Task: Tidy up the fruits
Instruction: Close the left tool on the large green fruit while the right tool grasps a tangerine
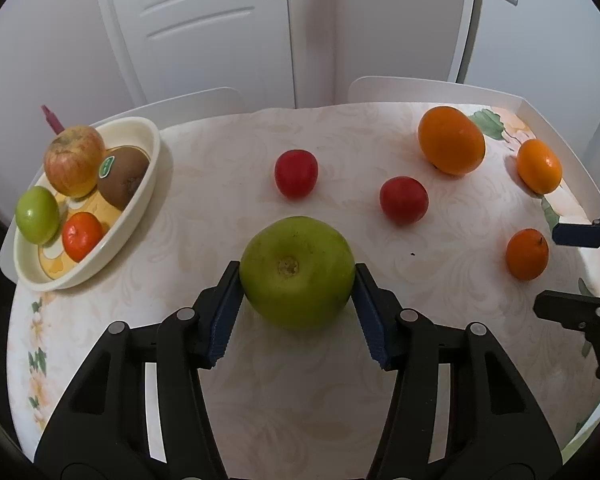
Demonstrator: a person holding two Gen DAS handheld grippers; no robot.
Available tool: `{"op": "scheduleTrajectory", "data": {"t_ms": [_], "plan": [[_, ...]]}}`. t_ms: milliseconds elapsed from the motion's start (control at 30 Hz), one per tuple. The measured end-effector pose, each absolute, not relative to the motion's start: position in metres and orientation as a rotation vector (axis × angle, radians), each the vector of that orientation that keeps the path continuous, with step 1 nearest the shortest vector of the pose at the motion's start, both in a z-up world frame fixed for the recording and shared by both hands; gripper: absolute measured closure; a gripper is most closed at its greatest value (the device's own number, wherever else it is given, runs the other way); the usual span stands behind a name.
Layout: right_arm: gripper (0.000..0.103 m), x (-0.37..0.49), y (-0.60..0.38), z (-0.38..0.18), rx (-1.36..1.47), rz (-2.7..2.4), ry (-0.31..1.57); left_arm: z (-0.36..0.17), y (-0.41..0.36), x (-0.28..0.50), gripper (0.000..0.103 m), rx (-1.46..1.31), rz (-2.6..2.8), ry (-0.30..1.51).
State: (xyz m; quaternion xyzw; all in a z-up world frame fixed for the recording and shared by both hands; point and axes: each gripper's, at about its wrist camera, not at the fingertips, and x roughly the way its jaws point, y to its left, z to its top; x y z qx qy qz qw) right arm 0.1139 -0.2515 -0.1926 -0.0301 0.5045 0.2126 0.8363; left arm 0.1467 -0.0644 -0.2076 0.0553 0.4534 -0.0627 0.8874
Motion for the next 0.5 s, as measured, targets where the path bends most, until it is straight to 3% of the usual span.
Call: {"op": "scheduleTrajectory", "data": {"t_ms": [300, 500], "plan": [[0.042, 0.1192, -0.2455, -0.1993, -0.093, 0.477, 1.079, -0.207, -0.0657, 0.1451, 0.045, 0.118, -0.131, 0.947], [0.049, 0.1228, -0.2431, -0.2011, -0.103, 0.478, 1.075, -0.2067, -0.0662, 0.1432, 0.045, 0.125, -0.126, 0.948]]}}
